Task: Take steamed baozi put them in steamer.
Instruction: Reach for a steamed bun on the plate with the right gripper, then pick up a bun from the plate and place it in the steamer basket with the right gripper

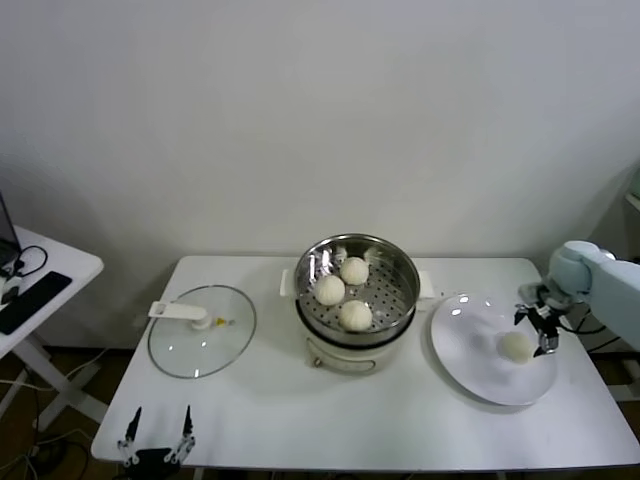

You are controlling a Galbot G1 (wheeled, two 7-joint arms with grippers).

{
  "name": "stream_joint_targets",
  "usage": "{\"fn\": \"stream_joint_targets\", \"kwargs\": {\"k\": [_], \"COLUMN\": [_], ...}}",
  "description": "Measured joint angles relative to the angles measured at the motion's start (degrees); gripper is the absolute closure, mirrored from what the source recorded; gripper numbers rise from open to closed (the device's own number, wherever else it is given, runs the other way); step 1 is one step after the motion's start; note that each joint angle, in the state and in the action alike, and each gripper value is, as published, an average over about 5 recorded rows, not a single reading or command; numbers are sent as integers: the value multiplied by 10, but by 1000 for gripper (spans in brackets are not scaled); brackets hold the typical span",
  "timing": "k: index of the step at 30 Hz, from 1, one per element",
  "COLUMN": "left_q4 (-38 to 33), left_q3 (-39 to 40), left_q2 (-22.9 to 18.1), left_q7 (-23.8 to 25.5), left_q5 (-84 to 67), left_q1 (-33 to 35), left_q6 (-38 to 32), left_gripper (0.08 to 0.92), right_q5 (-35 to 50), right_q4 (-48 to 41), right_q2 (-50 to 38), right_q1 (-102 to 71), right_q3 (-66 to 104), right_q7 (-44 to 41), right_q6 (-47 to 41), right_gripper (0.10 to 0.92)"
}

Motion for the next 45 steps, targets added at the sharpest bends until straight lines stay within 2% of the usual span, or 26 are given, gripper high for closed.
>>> {"fn": "stream_joint_targets", "kwargs": {"k": [18,27,32,38,45], "left_q4": [1,1,0,-2,-8], "left_q3": [2,4,5,5,2], "left_q2": [0,0,0,0,0], "left_q7": [-1,-2,-2,-2,-3], "left_q5": [2,5,5,5,0], "left_q1": [-1,-1,1,1,1], "left_q6": [-3,-6,-7,-7,-2], "left_gripper": [177,177,177,177,177], "right_q5": [-20,-24,-21,14,96], "right_q4": [-8,-1,10,46,112], "right_q2": [0,-5,-12,-27,-35], "right_q1": [-52,-55,-49,0,133], "right_q3": [68,78,76,34,-76], "right_q7": [12,17,17,17,15], "right_q6": [-3,0,-3,-15,-33], "right_gripper": [209,366,409,414,414]}}
